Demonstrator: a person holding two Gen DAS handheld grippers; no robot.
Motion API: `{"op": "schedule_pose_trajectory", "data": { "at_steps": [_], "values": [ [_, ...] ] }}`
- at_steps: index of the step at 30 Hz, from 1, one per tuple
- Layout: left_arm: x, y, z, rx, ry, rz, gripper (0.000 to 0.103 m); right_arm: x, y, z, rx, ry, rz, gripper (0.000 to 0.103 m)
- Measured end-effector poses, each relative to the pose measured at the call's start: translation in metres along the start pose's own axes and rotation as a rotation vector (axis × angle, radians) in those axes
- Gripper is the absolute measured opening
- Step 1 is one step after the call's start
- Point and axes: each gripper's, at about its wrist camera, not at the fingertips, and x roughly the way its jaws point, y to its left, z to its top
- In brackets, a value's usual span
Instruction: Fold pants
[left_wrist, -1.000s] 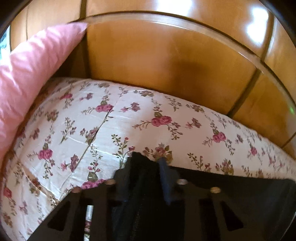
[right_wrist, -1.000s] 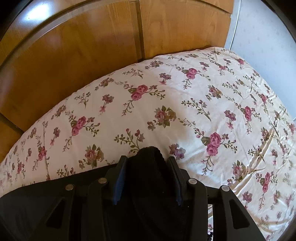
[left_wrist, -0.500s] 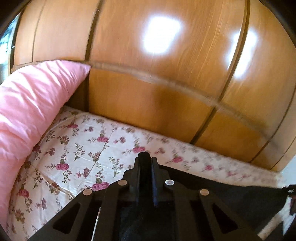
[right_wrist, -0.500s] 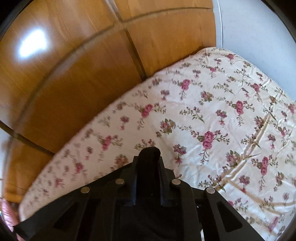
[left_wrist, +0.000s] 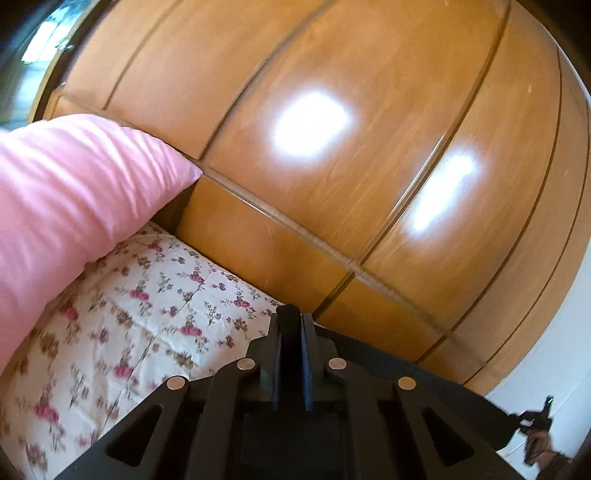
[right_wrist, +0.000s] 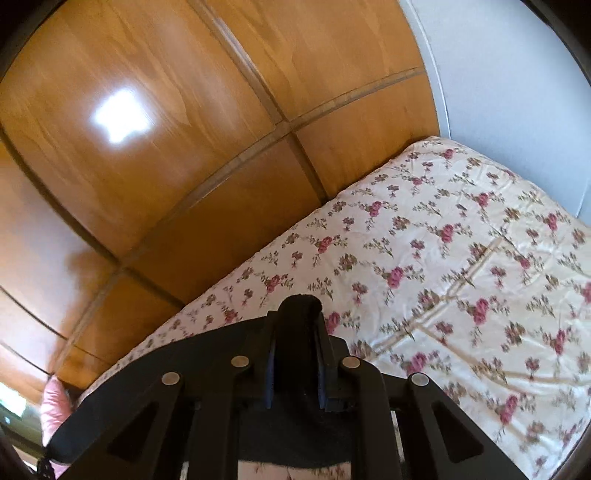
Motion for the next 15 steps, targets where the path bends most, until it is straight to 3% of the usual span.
{"op": "schedule_pose_trajectory", "data": {
  "at_steps": [10, 15],
  "values": [
    [-0.086, 0.048, -0.056, -0.181, -0.07, -0.017, 0.007, -0.054, -0.057, -0.048, 0.043, -0.052, 0.097, 0.016],
    [-0.105, 0.071, -0.087, -0.253, -0.059, -0.004, 0.007, -0.073, -0.079, -0.08, 0.042, -0.066, 0.151, 0.016]
  ]
}}
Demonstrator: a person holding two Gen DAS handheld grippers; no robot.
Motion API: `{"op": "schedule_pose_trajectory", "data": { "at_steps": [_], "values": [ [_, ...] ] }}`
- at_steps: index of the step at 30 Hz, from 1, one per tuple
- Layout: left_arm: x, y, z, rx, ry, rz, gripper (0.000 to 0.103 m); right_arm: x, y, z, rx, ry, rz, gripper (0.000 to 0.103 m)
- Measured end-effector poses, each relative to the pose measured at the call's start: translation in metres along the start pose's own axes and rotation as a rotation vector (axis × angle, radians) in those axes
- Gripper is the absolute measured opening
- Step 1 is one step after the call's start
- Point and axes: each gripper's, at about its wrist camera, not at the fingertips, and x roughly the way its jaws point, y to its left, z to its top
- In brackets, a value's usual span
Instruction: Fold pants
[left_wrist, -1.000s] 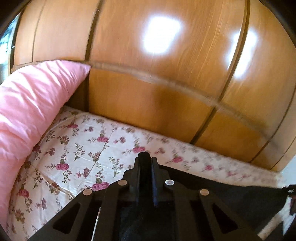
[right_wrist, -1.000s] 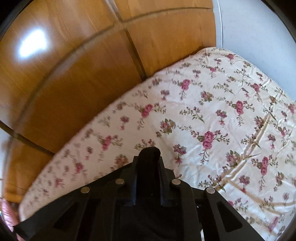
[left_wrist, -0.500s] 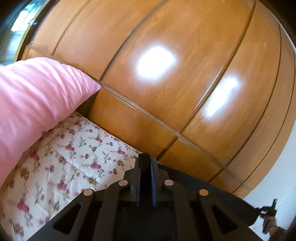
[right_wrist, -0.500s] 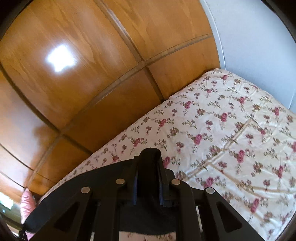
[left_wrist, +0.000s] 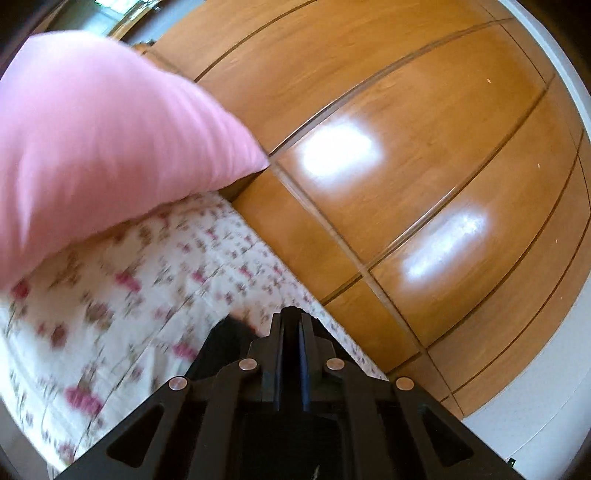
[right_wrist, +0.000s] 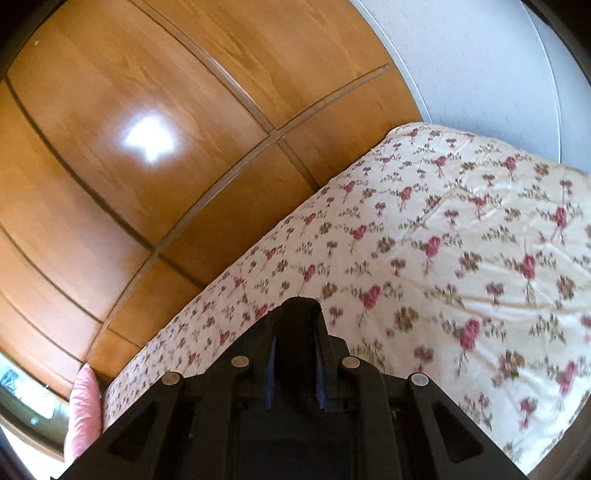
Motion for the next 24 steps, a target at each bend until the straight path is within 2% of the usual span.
{"op": "schedule_pose_trajectory", "data": {
  "at_steps": [8, 12, 14, 15, 16, 17, 18, 20, 21, 22, 24],
  "values": [
    [-0.016, 0.033, -0.028, -0.102, 0.006, 0.016, 0.007, -0.016, -0.036, -0.042, 0.1, -0.009, 0.018, 0.017],
    [-0.022, 0.04, -0.038, -0.108, 0.004, 0.026, 0.007, -0.02, -0.038, -0.058, 0.092, 0.009, -0.019, 0.022],
    [-0.023, 0.042, -0.042, -0.111, 0.013, 0.036, 0.008, -0.028, -0.036, -0.066, 0.08, -0.009, -0.067, 0.029],
    [-0.024, 0.043, -0.044, -0.118, 0.02, 0.047, 0.008, -0.033, -0.035, -0.07, 0.076, -0.026, -0.097, 0.039],
    [-0.025, 0.045, -0.045, -0.133, 0.02, 0.054, 0.008, -0.039, -0.034, -0.073, 0.082, -0.047, -0.127, 0.054],
    [-0.028, 0.048, -0.045, -0.153, 0.011, 0.061, 0.012, -0.049, -0.033, -0.078, 0.098, -0.084, -0.141, 0.058],
    [-0.032, 0.052, -0.045, -0.184, -0.004, 0.068, 0.014, -0.058, -0.032, -0.082, 0.118, -0.123, -0.132, 0.06],
    [-0.04, 0.061, -0.045, -0.264, -0.033, 0.067, 0.026, -0.074, -0.03, -0.089, 0.163, -0.183, -0.125, 0.064],
    [-0.044, 0.064, -0.045, -0.295, -0.042, 0.06, 0.028, -0.081, -0.029, -0.093, 0.184, -0.202, -0.131, 0.07],
    [-0.047, 0.065, -0.045, -0.322, -0.047, 0.059, 0.029, -0.086, -0.026, -0.096, 0.204, -0.206, -0.139, 0.071],
    [-0.052, 0.061, -0.045, -0.344, -0.042, 0.061, 0.03, -0.091, -0.019, -0.098, 0.222, -0.175, -0.094, 0.071]
  ]
}}
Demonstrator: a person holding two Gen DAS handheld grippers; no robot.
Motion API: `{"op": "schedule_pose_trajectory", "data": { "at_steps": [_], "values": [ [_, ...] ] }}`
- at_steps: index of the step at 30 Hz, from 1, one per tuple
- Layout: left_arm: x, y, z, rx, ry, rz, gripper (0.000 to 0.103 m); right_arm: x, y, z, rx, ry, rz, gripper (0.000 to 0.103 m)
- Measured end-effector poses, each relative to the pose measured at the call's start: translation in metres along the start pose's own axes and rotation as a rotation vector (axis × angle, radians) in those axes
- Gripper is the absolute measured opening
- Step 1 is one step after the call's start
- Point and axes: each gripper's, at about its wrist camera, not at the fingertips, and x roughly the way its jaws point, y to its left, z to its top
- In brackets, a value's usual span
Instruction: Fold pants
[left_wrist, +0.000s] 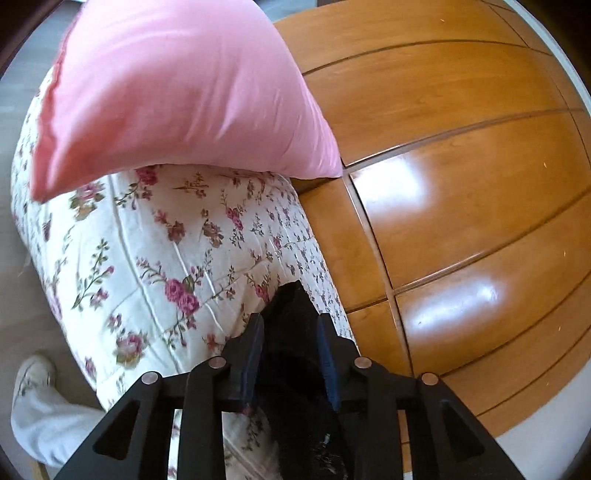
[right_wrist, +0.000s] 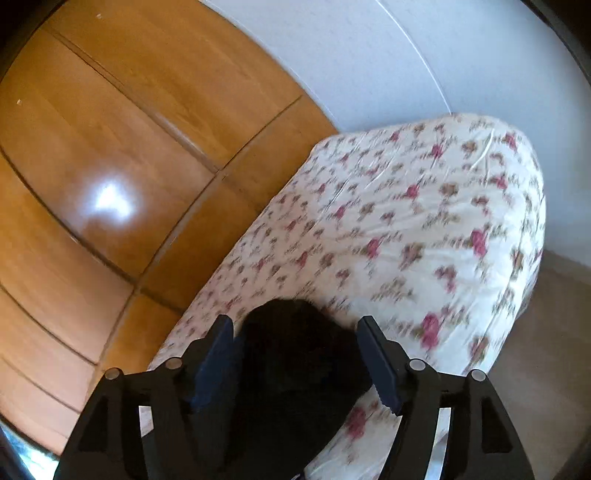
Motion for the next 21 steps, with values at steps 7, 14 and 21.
{"op": "schedule_pose_trajectory", "data": {
  "at_steps": [7, 14, 21],
  "values": [
    [0.016, -0.047, -0.027, 0.126, 0.175, -0.033, 0.038, 0.011, 0.03, -0.02, -0.032, 0.14, 0.076, 0.071],
    [0.066, -0.051, -0.063, 0.153, 0.359, 0.076, 0.038, 0.066, 0.034, -0.019, 0.013, 0.234, -0.012, 0.027],
    [0.069, -0.042, -0.063, 0.144, 0.354, 0.058, 0.038, 0.035, 0.083, 0.002, -0.139, 0.073, 0.261, 0.007]
  ]
}}
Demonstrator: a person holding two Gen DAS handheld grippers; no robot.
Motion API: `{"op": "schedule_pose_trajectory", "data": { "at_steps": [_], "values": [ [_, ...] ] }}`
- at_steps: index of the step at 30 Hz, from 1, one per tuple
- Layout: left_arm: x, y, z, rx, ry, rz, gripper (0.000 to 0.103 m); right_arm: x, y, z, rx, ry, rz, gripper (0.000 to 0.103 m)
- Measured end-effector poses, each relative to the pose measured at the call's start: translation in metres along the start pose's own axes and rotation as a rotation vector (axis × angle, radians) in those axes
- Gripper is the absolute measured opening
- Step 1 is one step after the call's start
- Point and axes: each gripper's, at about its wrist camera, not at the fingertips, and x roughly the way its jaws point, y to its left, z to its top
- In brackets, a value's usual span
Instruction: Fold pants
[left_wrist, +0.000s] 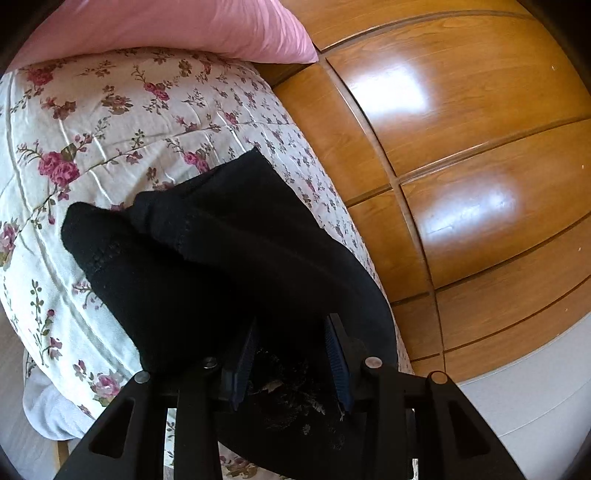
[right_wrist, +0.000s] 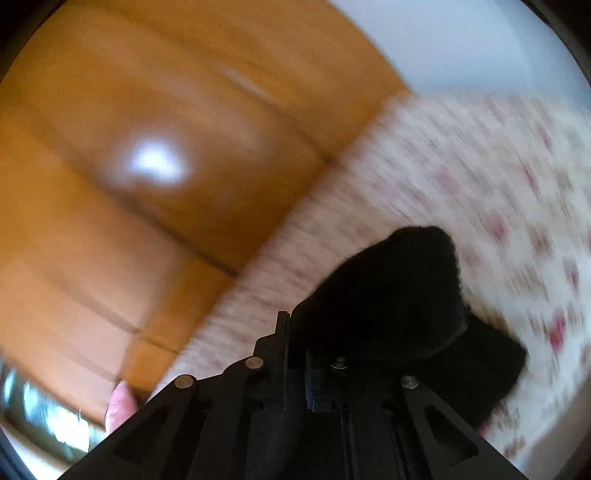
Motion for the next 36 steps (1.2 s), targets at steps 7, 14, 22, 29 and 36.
{"op": "schedule_pose_trajectory", "data": {
  "at_steps": [7, 14, 22, 29, 36],
  "values": [
    [0.001, 0.008, -0.006, -0.011, 0.001, -0.002, 0.038, -0.005, -0.065, -0.028, 0.091, 0.12, -0.156, 0.007],
    [0.0, 0.005, -0.006, -0.016, 0.007, 0.004, 0.043, 0.012, -0.11, -0.055, 0.213, 0.211, -0.208, 0.011],
    [-0.001, -0.004, -0.006, -0.029, 0.009, -0.044, 0.058, 0.031, -0.08, -0.061, 0.16, 0.258, -0.131, 0.034],
    [-0.015, 0.003, -0.005, -0.086, -0.013, -0.037, 0.056, 0.047, -0.056, -0.079, 0.134, 0.328, -0.018, 0.034],
    [-0.008, -0.002, -0.004, -0.103, -0.01, -0.058, 0.056, 0.071, -0.025, -0.106, 0.066, 0.443, 0.044, 0.034]
  ]
}}
